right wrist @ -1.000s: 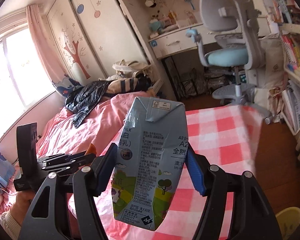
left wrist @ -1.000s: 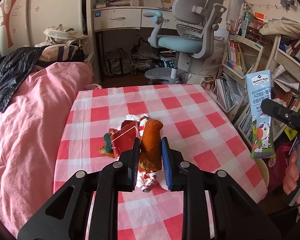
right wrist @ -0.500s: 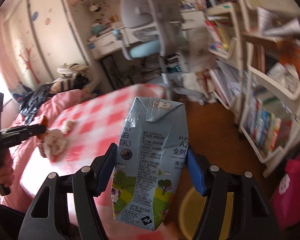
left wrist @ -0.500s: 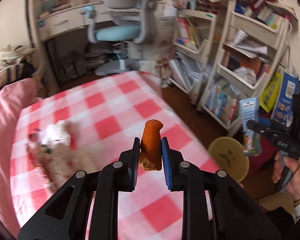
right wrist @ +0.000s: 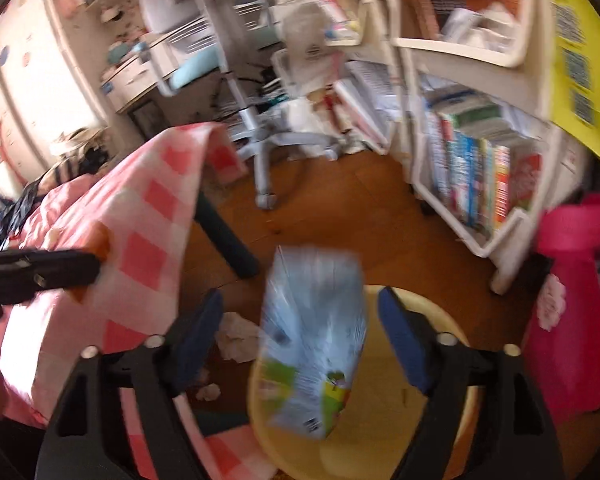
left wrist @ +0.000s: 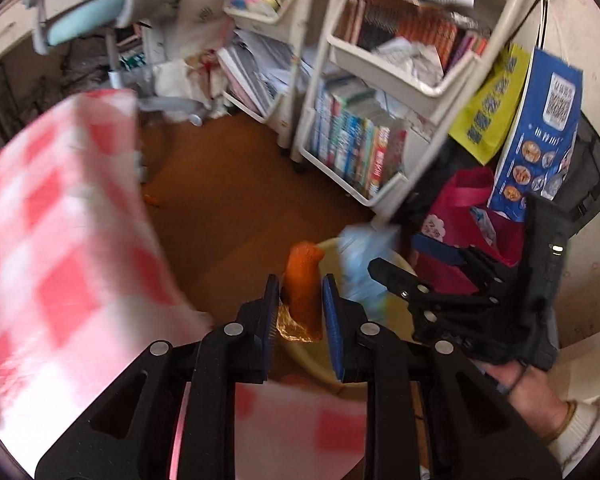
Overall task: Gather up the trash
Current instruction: 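Carry both items over the yellow bin and open both tools to drop them, then move both open tools back over the remaining trash on the table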
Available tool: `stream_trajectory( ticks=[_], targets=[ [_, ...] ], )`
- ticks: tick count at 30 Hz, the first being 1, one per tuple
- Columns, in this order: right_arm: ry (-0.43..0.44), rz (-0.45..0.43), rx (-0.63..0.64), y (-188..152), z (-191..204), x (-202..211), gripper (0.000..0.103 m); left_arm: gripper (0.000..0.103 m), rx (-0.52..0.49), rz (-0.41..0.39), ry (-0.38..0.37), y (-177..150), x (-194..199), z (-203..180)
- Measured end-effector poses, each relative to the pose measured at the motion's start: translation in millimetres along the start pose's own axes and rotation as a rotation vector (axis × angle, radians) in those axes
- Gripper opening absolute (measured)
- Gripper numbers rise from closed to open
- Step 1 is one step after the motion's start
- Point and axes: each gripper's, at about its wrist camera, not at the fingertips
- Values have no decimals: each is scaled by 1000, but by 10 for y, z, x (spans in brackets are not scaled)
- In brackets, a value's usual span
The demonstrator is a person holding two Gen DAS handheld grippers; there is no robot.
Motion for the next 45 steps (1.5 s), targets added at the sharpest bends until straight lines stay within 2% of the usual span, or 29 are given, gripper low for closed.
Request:
stream_trajectory(
  ticks=[1, 2, 3, 6, 9, 15, 20, 23, 27, 31, 36, 42, 45],
  targets=[
    [-5, -8, -20, -17, -53, 60, 83, 40, -5, 15, -1, 22, -85, -51],
    [-9, -16, -44, -27, -111, 134, 84, 53, -4, 15, 13, 21, -126, -98],
    [-11, -25, -60, -25, -145, 214, 84, 62, -4, 6, 35, 6, -136, -137],
    [-3, -77, -36, 19, -69, 426, 85, 73, -5, -25, 97, -79, -18, -142],
    [30, -137, 11, 115, 178, 609, 87, 81, 43, -92, 170, -190, 269, 31],
    [107, -214, 156, 380, 1068, 905, 91, 93, 229, -232, 310, -685, 1118, 659],
    [160, -237, 259, 515, 1867, 1104, 92, 95, 372, -307, 384, -1126, 1642, 1249],
    [196, -245, 300, 506, 2252, 1133, 93, 95, 429, -323, 414, -1332, 1876, 1575],
    [221, -260, 329, 340, 2649, 970, 94, 95, 475, -348, 432, -1566, 2125, 1922],
    [203, -218, 412, 226, 2975, 780, 94, 96, 480, -375, 478, -1745, 2282, 2066],
    [142, -248, 516, 149, 3196, 731, 94, 96, 490, -381, 502, -1913, 2331, 2213],
    [102, -220, 529, 134, 3275, 609, 94, 96, 517, -358, 492, -1980, 2317, 2333],
    [90, -209, 534, 130, 3302, 570, 94, 96, 522, -373, 491, -2004, 2356, 2355]
  ],
)
Point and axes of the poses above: each gripper's, at about its wrist camera, not at the fingertips, and x roughly against the way its jaws point, z to its left, y to its top, and after that the axes turned 13 degrees about z, right-handed
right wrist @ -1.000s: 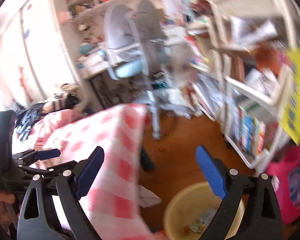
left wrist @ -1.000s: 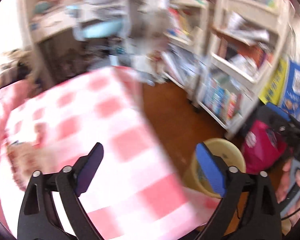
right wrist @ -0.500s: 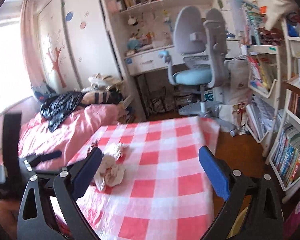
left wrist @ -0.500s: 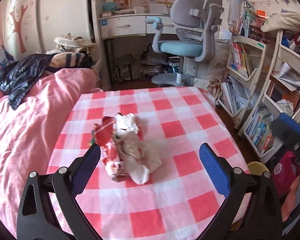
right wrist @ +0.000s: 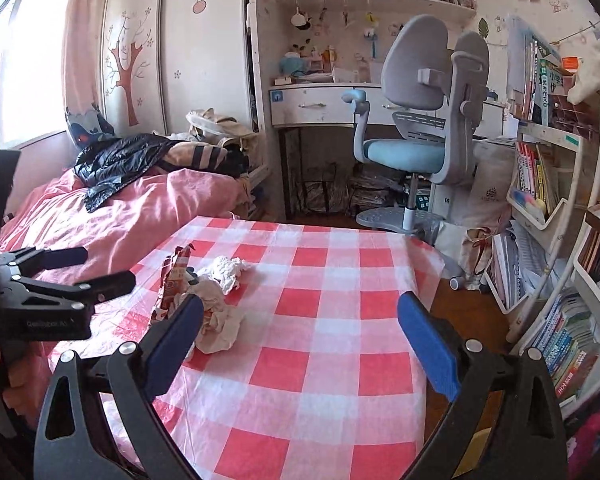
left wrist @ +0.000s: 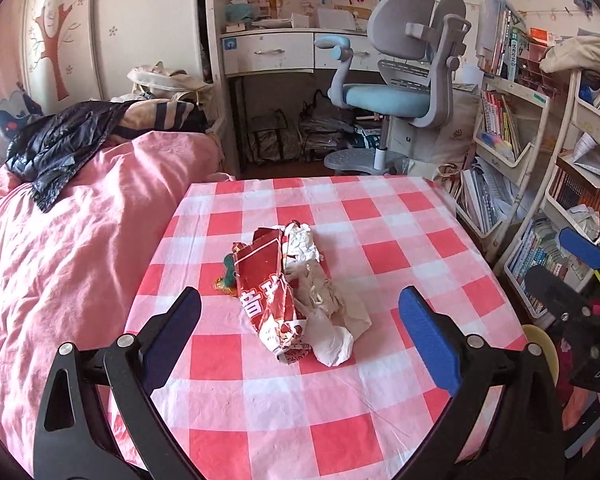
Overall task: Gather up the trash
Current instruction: 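Move both open tools back over the remaining trash on the table, then grasp the white tissue with the right tool while the left tool grasps the red snack bag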
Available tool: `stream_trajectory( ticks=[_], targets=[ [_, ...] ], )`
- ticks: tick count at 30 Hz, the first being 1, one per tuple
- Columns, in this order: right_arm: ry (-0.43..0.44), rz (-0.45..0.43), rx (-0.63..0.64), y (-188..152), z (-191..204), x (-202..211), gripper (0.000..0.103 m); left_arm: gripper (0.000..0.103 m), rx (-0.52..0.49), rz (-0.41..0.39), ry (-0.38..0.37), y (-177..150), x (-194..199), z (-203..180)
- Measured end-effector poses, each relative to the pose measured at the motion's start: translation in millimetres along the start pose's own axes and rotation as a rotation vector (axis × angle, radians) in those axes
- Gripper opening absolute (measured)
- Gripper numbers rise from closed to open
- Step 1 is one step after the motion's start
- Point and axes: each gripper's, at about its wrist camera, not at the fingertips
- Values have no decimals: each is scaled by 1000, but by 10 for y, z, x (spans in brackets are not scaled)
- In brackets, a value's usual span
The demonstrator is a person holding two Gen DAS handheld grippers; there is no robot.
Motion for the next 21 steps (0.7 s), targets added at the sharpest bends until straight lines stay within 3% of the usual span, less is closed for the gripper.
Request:
stream_trajectory(
  ticks=[6, 14, 21],
  targets=[
    [0, 29, 31, -5, 89, -72, 94, 96, 63, 30, 11, 54, -39, 248],
    [8, 62, 72, -11, 215, -145, 94, 96, 311, 85, 33, 63, -103, 1065],
    [71, 140, 109, -28, 361, -326, 94, 96, 328, 102, 10, 26, -134, 1196]
  ],
)
Point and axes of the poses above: each gripper's, at about its wrist camera, not at the fingertips, and x roughly against the way its jaws point, z to its left, y to its top, and after that the axes turned 13 degrees about z, right-handed
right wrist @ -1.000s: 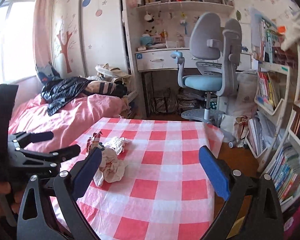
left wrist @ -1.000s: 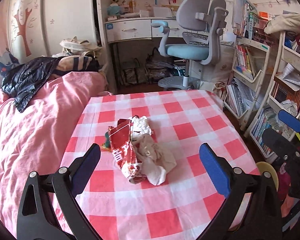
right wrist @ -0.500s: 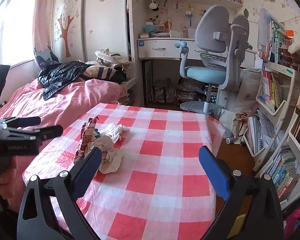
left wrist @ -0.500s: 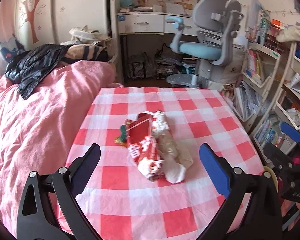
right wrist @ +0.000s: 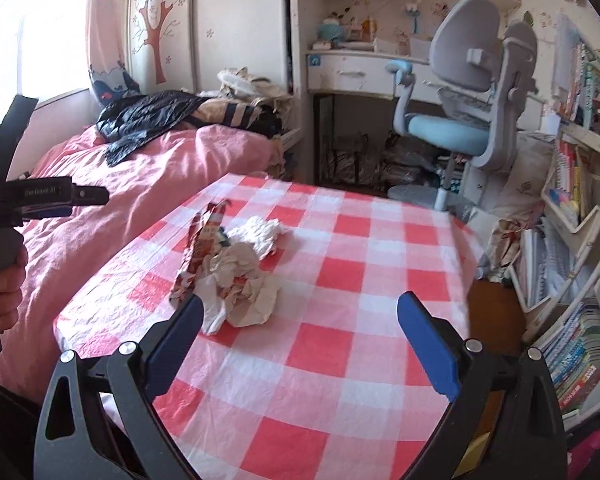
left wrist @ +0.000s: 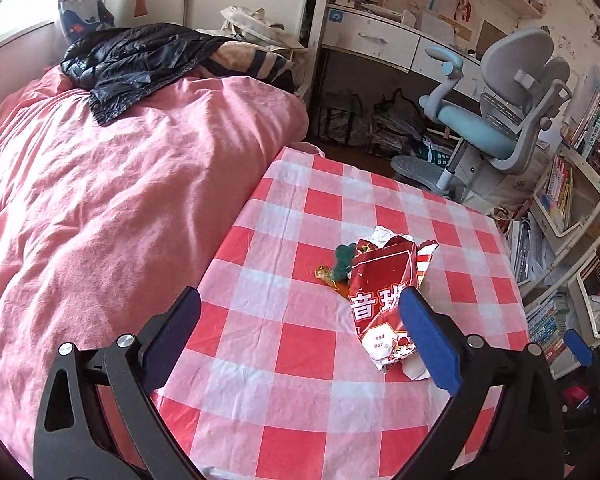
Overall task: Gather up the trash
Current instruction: 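Grasp the white tissue with the right tool while the left tool grasps the red snack bag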
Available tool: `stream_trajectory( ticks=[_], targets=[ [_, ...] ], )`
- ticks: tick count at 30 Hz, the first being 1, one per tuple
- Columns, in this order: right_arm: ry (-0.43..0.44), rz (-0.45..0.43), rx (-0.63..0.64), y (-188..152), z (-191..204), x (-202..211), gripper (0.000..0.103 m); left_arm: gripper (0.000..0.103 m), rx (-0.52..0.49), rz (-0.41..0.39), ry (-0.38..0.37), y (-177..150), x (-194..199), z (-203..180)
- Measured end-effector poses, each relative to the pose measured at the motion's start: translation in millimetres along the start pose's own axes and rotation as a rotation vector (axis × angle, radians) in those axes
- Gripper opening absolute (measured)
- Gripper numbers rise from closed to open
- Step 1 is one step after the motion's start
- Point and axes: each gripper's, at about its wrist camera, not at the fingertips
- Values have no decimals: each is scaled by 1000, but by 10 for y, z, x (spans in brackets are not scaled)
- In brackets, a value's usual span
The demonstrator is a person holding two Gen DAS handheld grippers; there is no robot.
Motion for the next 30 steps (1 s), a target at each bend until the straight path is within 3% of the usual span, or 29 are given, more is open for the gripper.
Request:
stream_trajectory(
  ticks=[6, 12, 14, 15, 16, 18, 24, 30],
  targets=[
    [92, 130, 72, 75, 253, -442, 93, 96, -58, 40, -3, -21, -92, -110],
    [146, 235, 129, 215, 511, -925, 73, 96, -128, 106, 18, -89, -280, -254],
    [164, 291, 128, 226, 545, -1109, 49, 96, -149, 121, 18, -105, -333, -297],
    [179, 329, 125, 219, 549, -1193, 26, 96, -164, 133, 24, -121, -375, -322],
    [194, 349, 119, 210, 535, -1223, 14, 96, -181, 146, 32, -135, -417, -354],
    [221, 345, 124, 193, 510, -1148, 8, 96, -220, 172, 48, -168, -502, -425],
    [276, 241, 101, 238, 300, -741, 6, 95, -281, 211, 66, -219, -701, -641],
    [410, 139, 22, 305, 4, -452, 5, 95, -307, 238, 100, -261, -1009, -861]
  ],
)
Point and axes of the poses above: each gripper's, at about its wrist camera, not at the fingertips, and x roughly against the way its jaws point, z to its left, y to its top, and after that the axes turned 13 degrees about z, right-handed
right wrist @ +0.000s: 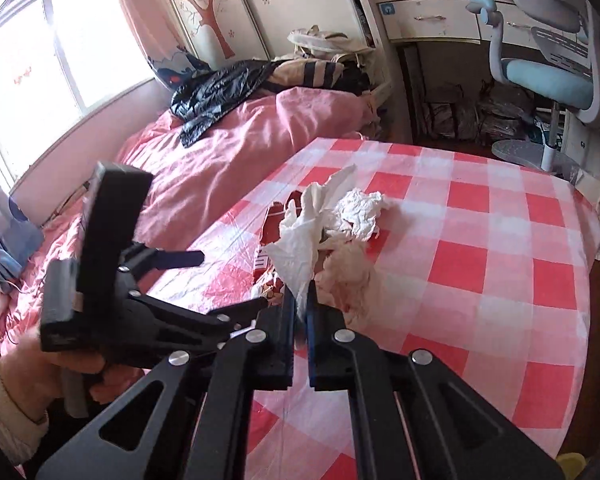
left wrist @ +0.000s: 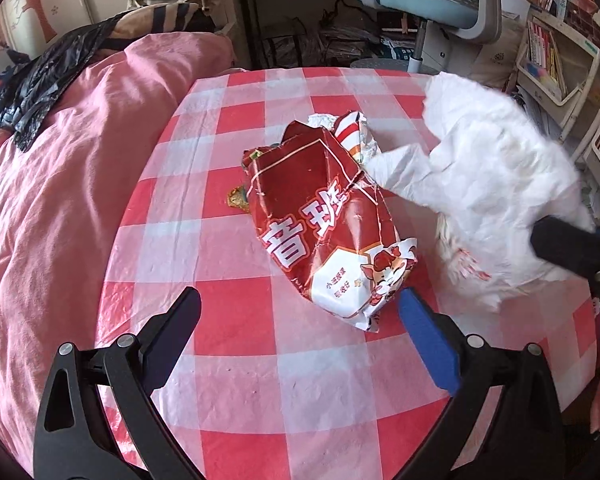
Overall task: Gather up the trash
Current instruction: 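Grasp the white tissue with the right tool while the left tool grasps the red snack bag, then lift the tissue and the red snack bag and carry them toward the yellow bin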
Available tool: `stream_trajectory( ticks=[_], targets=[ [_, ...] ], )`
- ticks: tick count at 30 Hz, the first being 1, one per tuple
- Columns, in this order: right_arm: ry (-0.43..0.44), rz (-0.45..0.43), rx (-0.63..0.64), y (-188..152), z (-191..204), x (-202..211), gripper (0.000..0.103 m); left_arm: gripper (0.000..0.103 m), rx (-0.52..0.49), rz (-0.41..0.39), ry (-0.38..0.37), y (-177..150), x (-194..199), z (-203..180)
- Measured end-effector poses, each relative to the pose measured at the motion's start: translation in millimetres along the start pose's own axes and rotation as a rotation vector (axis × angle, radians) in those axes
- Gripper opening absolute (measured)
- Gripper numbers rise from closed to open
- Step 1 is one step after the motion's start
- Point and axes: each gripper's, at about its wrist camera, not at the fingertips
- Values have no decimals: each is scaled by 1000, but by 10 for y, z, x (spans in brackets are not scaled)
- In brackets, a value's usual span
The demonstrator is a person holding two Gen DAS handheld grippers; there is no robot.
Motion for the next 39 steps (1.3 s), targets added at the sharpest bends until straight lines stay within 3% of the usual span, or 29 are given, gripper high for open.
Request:
stream_trajectory(
  ticks=[4, 5, 6, 9, 12, 16, 21, 29, 39],
  targets=[
    [58, -58, -63, 28, -176, 150, 6, 92, -6, -1, 77, 70, -195, -137],
    [71, -71, -77, 30, -219, 185, 6, 73, -1, -10, 78, 79, -216, -147],
    [96, -81, -91, 31, -261, 211, 6, 46, 13, -3, 61, 91, -228, -128],
    [157, -64, -127, 38, -362, 180, 6, 21, 75, -17, -31, 101, -127, 1],
    [170, -65, -133, 34, -394, 176, 6, 12, 107, -82, -89, 87, 131, 112],
    [162, -96, -115, 54, -343, 235, 6, 9, 133, -157, -177, 55, 436, 230],
    [129, -103, -94, 50, -307, 246, 6, 9, 169, -172, -264, 18, 530, 389],
    [89, -112, -31, 14, -155, 256, 6, 9, 133, -260, -248, -79, 860, 344],
    [16, -141, 9, -18, -49, 327, 6, 9, 75, -296, -217, -140, 1020, 172]
  ],
)
Point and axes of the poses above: each gripper's, at about its wrist camera, not at the fingertips, and x roughly against the way its jaws point, z to its left, y to its top, and after that the axes turned 13 degrees about z, right-handed
